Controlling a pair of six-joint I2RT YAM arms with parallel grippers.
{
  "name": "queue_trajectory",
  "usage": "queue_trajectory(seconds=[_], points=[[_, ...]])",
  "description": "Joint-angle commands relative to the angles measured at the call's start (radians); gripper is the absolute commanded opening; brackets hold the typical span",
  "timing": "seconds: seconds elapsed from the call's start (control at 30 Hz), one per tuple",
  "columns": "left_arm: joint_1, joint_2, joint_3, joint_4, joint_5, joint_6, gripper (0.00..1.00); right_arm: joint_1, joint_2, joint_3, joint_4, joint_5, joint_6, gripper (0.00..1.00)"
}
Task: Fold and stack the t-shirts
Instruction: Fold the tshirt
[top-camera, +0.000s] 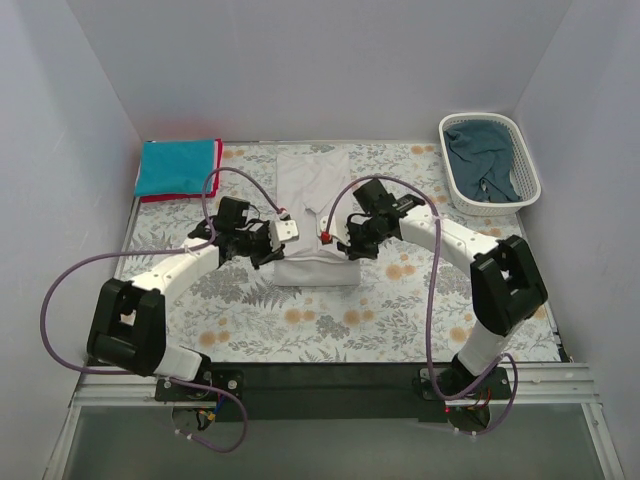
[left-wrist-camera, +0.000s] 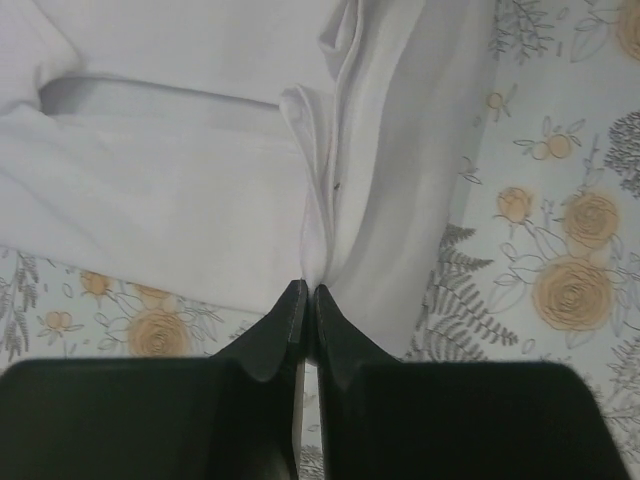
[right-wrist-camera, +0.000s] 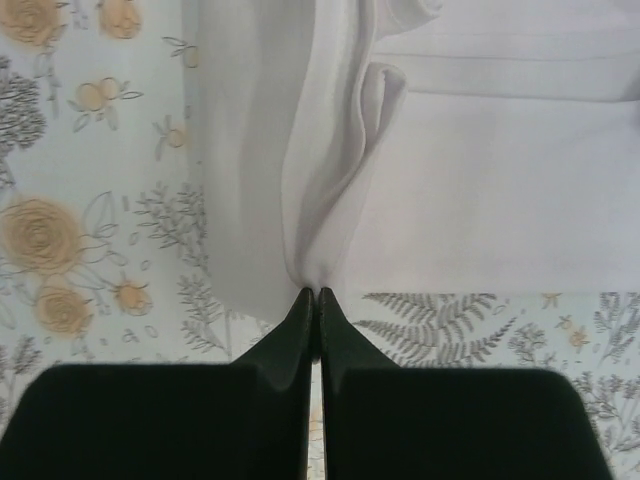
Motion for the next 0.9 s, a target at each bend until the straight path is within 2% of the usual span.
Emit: queue_trajectory(seconds=[0.0, 0.23, 0.5, 0.87], points=[[0.027, 0.070, 0.074, 0.060, 0.028, 0.042, 0.00, -0.033, 0.069, 0.119, -0.008, 0.006, -0.070, 0.01], [0.101, 0.236, 0.219, 0.080, 0.032, 0.106, 0.00, -0.088, 0.212, 0.297, -0.013, 0.009, -0.126, 0.01], [0.121, 0.405, 0.385, 0.120, 0.025, 0.123, 0.00, -0.146, 0.397, 0.508, -0.017, 0.007, -0.140, 0.01], [0.136, 0.540, 0.443, 0.255, -0.026, 0.108, 0.00, -0.163, 0.548, 0.659, 0.021, 0.019, -0.128, 0.01]])
